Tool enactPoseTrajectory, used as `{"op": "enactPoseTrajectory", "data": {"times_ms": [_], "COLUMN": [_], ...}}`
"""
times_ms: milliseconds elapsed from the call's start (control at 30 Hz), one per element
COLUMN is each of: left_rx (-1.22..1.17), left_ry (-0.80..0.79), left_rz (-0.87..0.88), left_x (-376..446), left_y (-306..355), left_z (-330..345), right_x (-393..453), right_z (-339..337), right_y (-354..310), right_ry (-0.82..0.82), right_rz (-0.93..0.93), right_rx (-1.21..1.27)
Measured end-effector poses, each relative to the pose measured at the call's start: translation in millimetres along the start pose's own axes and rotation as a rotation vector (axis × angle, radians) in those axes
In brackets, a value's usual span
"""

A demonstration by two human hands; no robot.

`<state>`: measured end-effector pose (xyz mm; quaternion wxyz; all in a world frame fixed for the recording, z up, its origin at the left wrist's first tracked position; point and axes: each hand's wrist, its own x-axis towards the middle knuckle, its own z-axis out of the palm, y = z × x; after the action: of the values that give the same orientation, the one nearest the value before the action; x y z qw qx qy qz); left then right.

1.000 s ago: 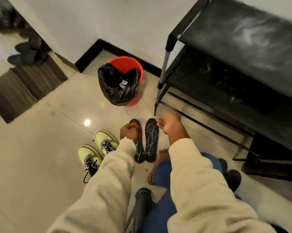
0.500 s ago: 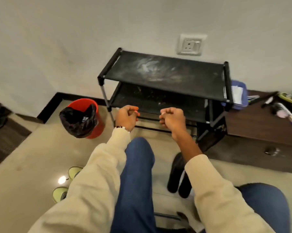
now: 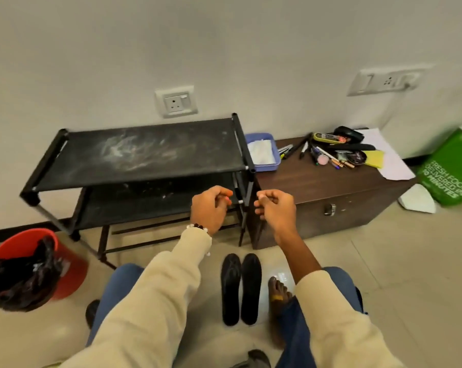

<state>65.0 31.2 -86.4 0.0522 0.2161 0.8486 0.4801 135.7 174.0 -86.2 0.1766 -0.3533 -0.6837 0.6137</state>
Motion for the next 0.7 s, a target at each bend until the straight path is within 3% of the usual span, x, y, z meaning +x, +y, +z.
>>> {"op": "enactPoseTrajectory", "data": {"times_ms": [133,300,533,600,700], "left_rx": [0.215,0.484,0.833,0.863,0.845], "left_ry": [0.078,0.014,-0.154,-0.183,-0.24], "left_rz": [0.253,0.319,0.31,0.285,0.254], "left_x": [61,152,239,254,266], "left_y": [22,36,31,26,19], "left_z": [25,51,86,92,97], "right_x": [59,153,277,297,311], "right_z": [-25,-30,10,21,34], "right_y": [-4,-3,22,24,25], "right_ry": [0.087,0.139,-0.097,-0.191,-0.24], "right_rz": [0.001,-0.1,-0.261,-0.31,-0.309], "right_rx": [-0.059,-0.332,-0.927,-1.159,-1.307]}}
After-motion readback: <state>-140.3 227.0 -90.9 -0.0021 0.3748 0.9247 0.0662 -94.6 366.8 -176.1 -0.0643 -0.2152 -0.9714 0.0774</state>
